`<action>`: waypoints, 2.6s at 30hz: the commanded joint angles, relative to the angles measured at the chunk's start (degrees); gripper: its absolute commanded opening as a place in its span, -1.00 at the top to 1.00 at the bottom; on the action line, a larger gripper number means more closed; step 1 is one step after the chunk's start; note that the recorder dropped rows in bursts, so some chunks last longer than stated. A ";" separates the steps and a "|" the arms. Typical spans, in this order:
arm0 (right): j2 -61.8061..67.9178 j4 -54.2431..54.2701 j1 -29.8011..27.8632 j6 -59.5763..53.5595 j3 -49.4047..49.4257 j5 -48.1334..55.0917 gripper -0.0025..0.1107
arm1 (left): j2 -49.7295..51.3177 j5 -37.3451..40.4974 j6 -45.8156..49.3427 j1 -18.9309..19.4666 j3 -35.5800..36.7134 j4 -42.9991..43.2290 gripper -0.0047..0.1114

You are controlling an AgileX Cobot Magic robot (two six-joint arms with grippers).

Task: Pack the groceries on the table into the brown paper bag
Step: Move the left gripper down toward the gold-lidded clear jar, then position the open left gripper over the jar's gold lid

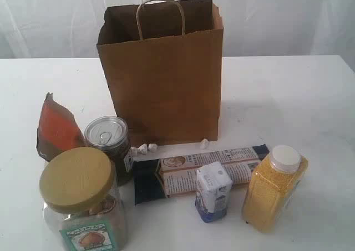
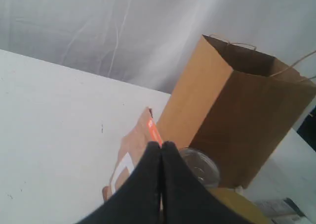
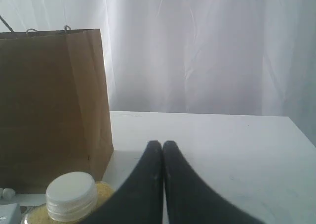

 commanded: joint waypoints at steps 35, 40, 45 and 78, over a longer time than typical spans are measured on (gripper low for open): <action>-0.37 -0.35 -0.51 -0.05 0.27 -0.32 0.96 | 60.09 42.33 65.06 -0.12 -37.84 -37.34 -0.90; -0.37 -0.35 -0.51 -0.05 0.27 -0.32 0.96 | 60.09 41.88 69.33 -4.23 -37.84 -36.94 -0.89; -0.37 -0.35 -0.51 -0.05 0.27 -0.32 0.96 | 60.56 39.81 68.59 -8.13 -37.98 -30.17 -0.89; -0.37 -0.35 -0.51 -0.05 0.27 -0.32 0.96 | 73.11 36.70 65.23 -16.07 -38.49 -15.33 -0.89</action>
